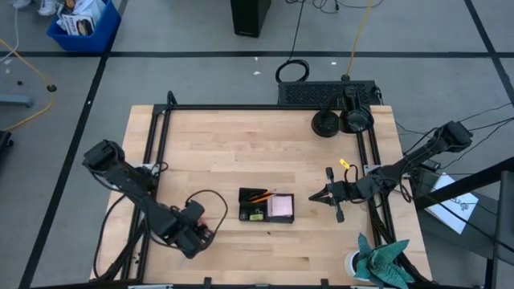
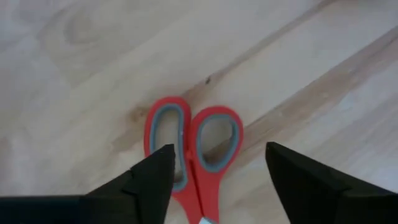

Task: Pick and place office supplies into organizer
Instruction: Put the scissors into the top left section of the desk organizer

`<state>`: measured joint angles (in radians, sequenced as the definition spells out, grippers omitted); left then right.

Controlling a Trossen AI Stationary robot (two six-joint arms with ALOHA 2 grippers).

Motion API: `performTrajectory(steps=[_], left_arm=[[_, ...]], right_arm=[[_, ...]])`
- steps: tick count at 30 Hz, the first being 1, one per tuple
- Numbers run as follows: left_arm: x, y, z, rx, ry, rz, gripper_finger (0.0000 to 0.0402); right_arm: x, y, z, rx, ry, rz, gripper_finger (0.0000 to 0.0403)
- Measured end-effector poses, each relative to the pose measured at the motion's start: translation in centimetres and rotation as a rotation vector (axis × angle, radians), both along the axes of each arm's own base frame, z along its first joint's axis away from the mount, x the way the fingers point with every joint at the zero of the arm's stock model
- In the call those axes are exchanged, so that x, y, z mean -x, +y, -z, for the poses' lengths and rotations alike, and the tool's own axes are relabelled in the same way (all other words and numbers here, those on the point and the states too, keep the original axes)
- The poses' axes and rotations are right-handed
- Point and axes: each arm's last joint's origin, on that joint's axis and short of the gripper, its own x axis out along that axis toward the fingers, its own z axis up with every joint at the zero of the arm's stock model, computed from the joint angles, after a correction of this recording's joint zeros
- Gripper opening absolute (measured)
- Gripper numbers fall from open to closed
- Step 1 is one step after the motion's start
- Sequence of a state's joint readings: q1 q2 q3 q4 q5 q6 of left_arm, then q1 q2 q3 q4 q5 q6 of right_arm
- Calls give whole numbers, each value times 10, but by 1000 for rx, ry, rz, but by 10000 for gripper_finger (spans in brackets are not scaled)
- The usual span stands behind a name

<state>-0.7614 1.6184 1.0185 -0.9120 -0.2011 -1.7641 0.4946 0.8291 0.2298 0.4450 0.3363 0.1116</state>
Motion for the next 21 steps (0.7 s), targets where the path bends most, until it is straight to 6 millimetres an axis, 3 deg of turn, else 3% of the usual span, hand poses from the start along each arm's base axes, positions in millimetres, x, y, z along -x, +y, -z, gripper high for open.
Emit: performTrajectory(steps=[6, 21], left_arm=[[-2, 4, 6, 51, 42, 12, 276], [10, 12, 42, 113, 7, -4, 211]], right_arm=[[0, 0, 0, -4, 1, 1, 0], [0, 0, 0, -3, 0, 3, 0]])
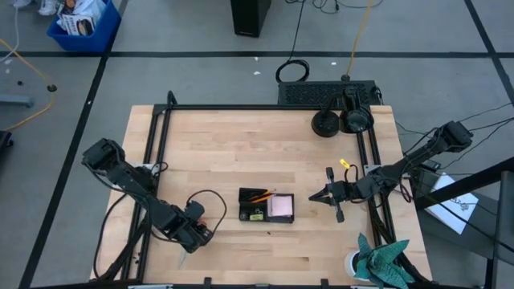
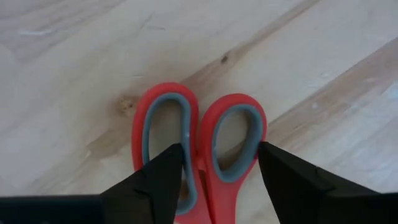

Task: Pick and place office supplies into organizer
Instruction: Put the scissors into the top left section of the desk organizer

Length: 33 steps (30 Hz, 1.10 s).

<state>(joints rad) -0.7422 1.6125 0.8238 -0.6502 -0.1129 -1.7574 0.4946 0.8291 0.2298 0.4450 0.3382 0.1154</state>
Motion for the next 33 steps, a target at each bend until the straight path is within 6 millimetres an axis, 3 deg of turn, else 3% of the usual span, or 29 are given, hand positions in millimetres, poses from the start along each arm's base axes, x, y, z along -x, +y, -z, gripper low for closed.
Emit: performTrajectory(steps=[10, 18, 33], left_arm=[[9, 3, 21, 48, -90, 12, 202], [1, -3, 6, 21, -153, 81, 202], [-4, -2, -11, -14, -53, 131, 202]], right_arm=[[0, 0, 0, -21, 4, 5, 0], [0, 0, 0, -28, 5, 6, 0], [0, 0, -1, -31, -2, 6, 0]])
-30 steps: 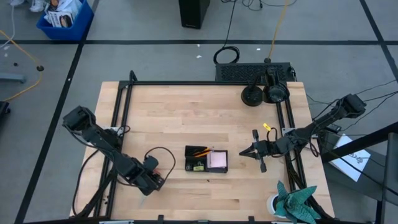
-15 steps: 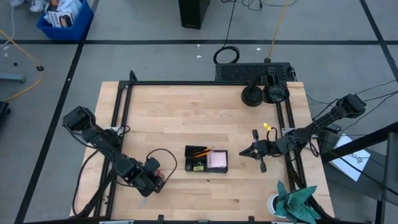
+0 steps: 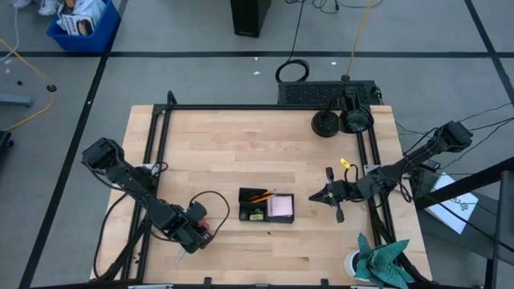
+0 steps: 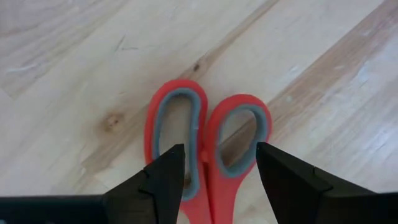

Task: Pick and place office supplies into organizer
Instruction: Put the scissors into the top left section of the desk organizer

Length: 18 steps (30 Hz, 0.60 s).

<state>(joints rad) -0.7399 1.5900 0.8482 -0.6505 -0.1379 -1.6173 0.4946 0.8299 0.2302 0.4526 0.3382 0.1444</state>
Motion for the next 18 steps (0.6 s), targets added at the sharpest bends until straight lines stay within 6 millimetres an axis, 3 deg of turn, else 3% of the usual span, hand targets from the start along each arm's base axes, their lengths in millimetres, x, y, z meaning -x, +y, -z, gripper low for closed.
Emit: performTrajectory(steps=[11, 18], left_arm=[[3, 3, 0, -34, 22, -2, 202], [-1, -1, 14, -64, 67, 29, 202]], right_arm=[[0, 0, 0, 0, 0, 0, 0], [0, 0, 0, 3, 0, -1, 0]])
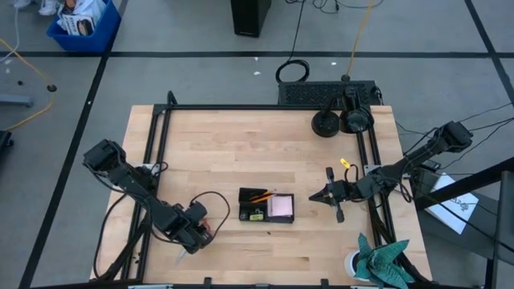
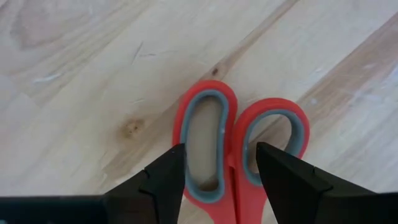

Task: Pick and place office supplies into organizer
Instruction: Put the scissors into the top left section of the desk organizer

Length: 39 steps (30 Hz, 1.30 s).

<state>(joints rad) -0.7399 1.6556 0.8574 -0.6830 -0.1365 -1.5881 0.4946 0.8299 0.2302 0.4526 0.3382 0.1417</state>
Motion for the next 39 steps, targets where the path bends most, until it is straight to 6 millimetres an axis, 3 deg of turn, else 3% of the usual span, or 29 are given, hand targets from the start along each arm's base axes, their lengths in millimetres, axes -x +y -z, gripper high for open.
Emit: performTrajectory(steps=[7, 15, 20, 32, 39], left_arm=[[-2, -2, 2, -5, 13, 2, 202], [-19, -10, -22, -18, -11, 69, 202], [-21, -8, -25, -44, -6, 78, 202], [-22, -10, -18, -23, 35, 47, 198], [-25, -14, -6, -9, 67, 68, 147]], right_arm=[[0, 0, 0, 0, 0, 0, 0], [0, 0, 0, 0, -1, 0, 0], [0, 0, 0, -2, -4, 0, 0], [0, 0, -1, 1, -7, -1, 0], [0, 0, -1, 1, -7, -1, 0]])
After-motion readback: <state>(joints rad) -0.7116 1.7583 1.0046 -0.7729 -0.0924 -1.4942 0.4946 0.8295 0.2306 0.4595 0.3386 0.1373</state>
